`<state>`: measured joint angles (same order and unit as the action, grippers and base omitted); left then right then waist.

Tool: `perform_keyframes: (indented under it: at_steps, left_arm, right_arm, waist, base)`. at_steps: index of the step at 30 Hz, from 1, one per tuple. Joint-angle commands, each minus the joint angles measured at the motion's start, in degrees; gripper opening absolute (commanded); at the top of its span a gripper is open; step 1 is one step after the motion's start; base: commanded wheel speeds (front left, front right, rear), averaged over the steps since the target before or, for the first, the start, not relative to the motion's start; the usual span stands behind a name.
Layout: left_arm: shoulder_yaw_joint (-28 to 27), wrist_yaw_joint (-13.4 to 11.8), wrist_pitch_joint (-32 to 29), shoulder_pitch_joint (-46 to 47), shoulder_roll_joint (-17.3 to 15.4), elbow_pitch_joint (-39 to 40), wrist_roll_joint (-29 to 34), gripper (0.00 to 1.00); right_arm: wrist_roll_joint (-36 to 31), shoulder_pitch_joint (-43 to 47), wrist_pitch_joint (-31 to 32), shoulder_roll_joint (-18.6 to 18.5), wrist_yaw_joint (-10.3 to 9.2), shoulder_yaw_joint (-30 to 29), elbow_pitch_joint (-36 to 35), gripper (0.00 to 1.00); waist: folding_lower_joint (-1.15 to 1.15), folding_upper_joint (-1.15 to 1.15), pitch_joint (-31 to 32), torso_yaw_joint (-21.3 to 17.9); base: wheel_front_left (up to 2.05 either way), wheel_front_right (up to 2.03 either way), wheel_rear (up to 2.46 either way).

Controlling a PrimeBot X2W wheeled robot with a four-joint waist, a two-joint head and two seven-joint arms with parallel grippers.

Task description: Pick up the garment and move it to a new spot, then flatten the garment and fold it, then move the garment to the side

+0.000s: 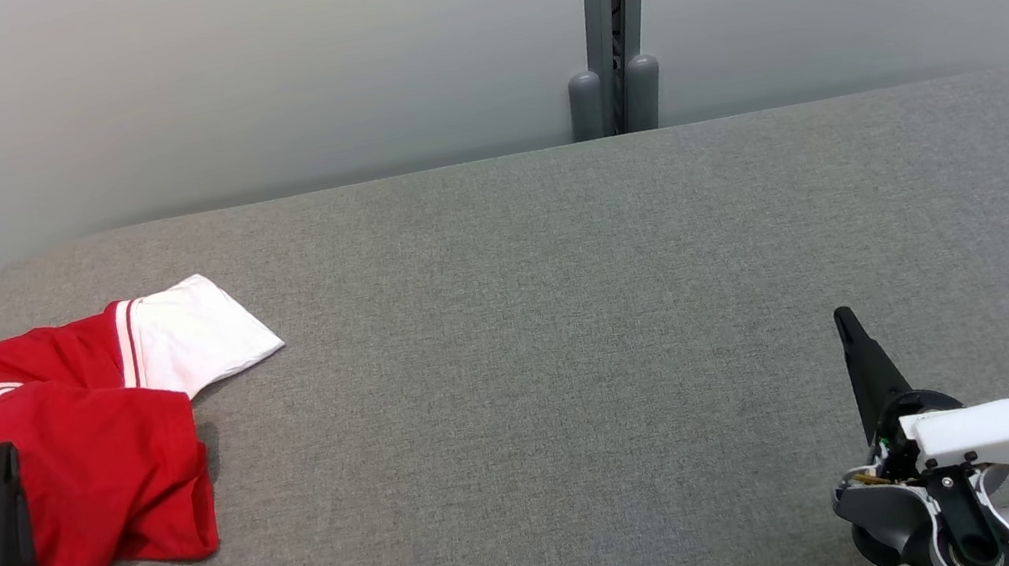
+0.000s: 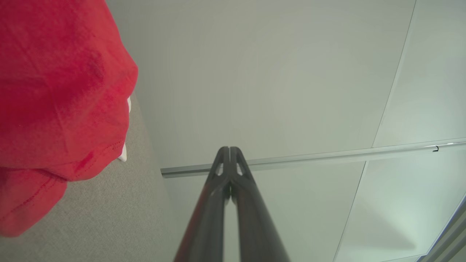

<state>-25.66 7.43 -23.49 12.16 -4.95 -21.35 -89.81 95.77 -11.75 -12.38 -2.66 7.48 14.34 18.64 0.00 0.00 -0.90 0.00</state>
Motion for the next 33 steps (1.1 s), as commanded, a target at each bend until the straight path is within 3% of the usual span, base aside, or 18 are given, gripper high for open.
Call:
perform_keyframes:
  at_steps: [1, 33]
  left_arm:
    - [-0.1, 0.3, 0.0, 1.0, -0.4, 0.0, -0.1, 0.00]
    - [-0.1, 0.3, 0.0, 1.0, -0.4, 0.0, -0.1, 0.00]
  right_arm:
    - [-0.1, -0.4, 0.0, -0.5, 0.03, 0.0, -0.4, 0.00]
    - [-0.1, -0.4, 0.0, -0.5, 0.03, 0.0, -0.4, 0.00]
  waist:
    - [0.00, 0.00, 0.0, 0.0]
    - [0.00, 0.00, 0.0, 0.0]
  base:
    - [0.00, 0.00, 0.00]
    - [0.00, 0.00, 0.00]
